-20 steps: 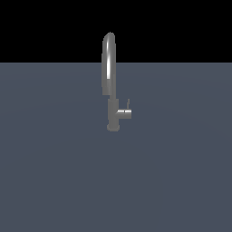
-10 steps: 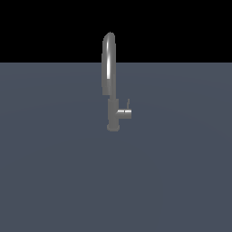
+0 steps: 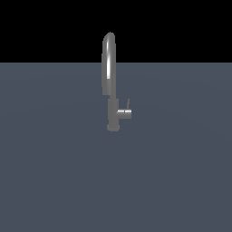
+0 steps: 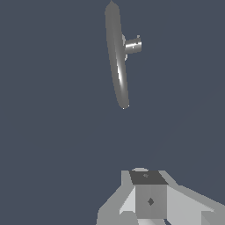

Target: Turn on the faucet by rotating a designated handle.

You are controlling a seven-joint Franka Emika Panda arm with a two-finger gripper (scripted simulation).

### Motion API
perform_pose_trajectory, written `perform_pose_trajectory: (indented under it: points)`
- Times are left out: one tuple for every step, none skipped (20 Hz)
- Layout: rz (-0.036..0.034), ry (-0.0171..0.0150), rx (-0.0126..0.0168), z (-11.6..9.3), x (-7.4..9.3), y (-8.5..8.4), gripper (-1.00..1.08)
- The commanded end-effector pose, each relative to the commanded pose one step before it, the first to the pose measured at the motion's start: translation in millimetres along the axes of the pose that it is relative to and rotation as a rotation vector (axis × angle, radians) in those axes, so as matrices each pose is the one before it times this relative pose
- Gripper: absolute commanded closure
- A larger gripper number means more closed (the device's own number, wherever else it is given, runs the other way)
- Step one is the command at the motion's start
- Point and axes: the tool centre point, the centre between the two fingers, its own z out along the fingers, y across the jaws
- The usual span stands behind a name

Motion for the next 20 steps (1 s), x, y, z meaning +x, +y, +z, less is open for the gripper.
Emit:
perform_pose_trajectory:
  points:
    - [0.03451, -0.03284, 0.0322, 2.32, 14.79, -0.94, 1.08]
    - [0.01403, -0.01343, 0.01336, 0.83, 6.04, -0.45, 1.08]
    - [0.01411, -0.01351, 0.01345, 0.83, 6.08, -0.45, 1.08]
    - [0.01418, -0.01359, 0.01354, 0.83, 6.11, -0.46, 1.08]
    - [0.01425, -0.01367, 0.01364, 0.84, 6.15, -0.46, 1.08]
    - [0.01432, -0.01374, 0.01372, 0.84, 6.18, -0.46, 1.08]
    - [0.01438, -0.01381, 0.01381, 0.84, 6.21, -0.47, 1.08]
    - [0.01444, -0.01389, 0.0139, 0.84, 6.25, -0.47, 1.08]
    - [0.01451, -0.01396, 0.01399, 0.84, 6.28, -0.46, 1.08]
    - [0.01456, -0.01403, 0.01407, 0.84, 6.31, -0.47, 1.08]
    - [0.01461, -0.0141, 0.01415, 0.84, 6.33, -0.47, 1.08]
    - [0.01467, -0.01417, 0.01424, 0.84, 6.36, -0.47, 1.08]
    - [0.01472, -0.01425, 0.01432, 0.84, 6.39, -0.47, 1.08]
    - [0.01477, -0.01432, 0.0144, 0.84, 6.42, -0.47, 1.08]
    - [0.01482, -0.01439, 0.01448, 0.84, 6.44, -0.48, 1.08]
    - [0.01488, -0.01447, 0.01457, 0.84, 6.47, -0.47, 1.08]
    - [0.01493, -0.01454, 0.01465, 0.84, 6.5, -0.48, 1.08]
    - [0.01499, -0.01463, 0.01474, 0.84, 6.53, -0.47, 1.08]
    - [0.01505, -0.01471, 0.01483, 0.84, 6.55, -0.48, 1.08]
    - [0.01511, -0.01479, 0.01492, 0.84, 6.58, -0.48, 1.08]
